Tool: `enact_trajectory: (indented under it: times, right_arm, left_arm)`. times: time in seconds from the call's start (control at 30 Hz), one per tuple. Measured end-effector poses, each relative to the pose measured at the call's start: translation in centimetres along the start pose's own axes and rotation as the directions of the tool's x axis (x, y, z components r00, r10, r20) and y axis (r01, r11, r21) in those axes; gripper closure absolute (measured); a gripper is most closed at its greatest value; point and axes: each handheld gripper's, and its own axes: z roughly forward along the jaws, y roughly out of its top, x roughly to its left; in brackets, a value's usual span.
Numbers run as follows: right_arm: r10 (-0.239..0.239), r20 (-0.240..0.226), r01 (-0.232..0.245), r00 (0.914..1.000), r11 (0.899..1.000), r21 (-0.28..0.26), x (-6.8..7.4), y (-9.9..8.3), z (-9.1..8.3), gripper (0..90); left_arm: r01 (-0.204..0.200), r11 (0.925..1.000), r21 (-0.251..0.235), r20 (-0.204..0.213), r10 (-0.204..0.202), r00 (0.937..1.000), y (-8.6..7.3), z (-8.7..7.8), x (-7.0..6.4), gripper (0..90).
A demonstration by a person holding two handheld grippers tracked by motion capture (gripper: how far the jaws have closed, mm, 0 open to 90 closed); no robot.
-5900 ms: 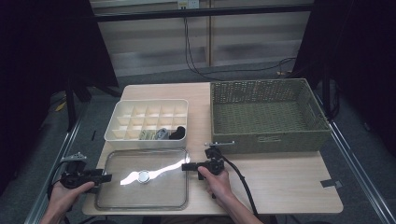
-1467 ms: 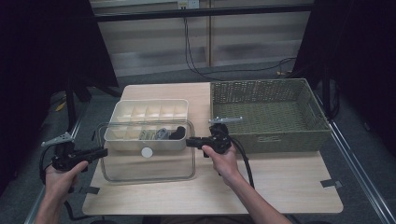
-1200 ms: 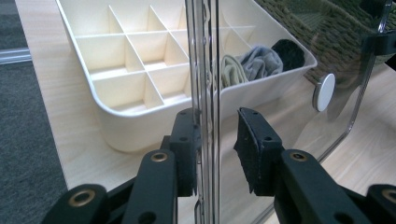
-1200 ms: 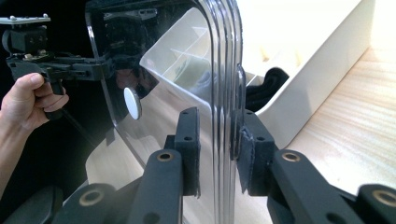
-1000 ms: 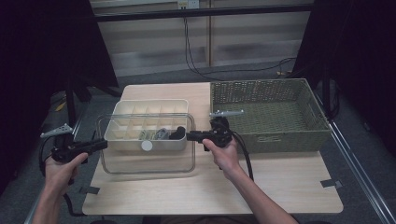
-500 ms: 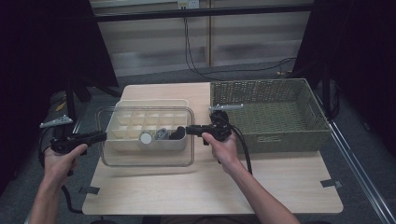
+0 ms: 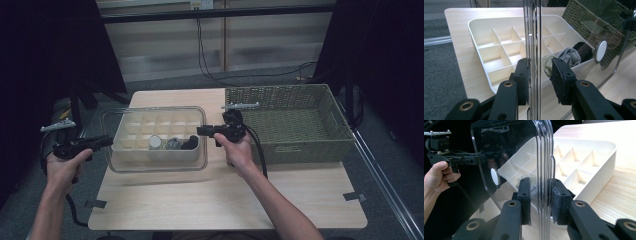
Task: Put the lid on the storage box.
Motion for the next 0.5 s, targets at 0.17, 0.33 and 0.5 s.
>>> enact_trajectory:
  times: [0.17,0.33,0.5]
  right_arm:
    - [0.004,-0.001,-0.004,1.0,1.0,-0.005,-0.3,0.5,0.2,72.6]
    - [0.001,0.001,-0.001,1.0,1.0,-0.007,-0.2,1.1,0.4,72.4]
    - [0.001,-0.001,-0.001,1.0,1.0,-0.006,-0.3,1.6,0.7,72.2]
  left_arm:
    - [-0.004,1.0,-0.001,-0.003,0.004,1.0,0.4,0.0,0.1,67.5]
    - [-0.007,1.0,-0.006,-0.009,0.007,0.9999,1.2,-0.2,0.2,67.4]
    - [-0.01,0.9999,0.005,-0.018,0.01,0.9998,1.9,-0.2,0.4,67.4]
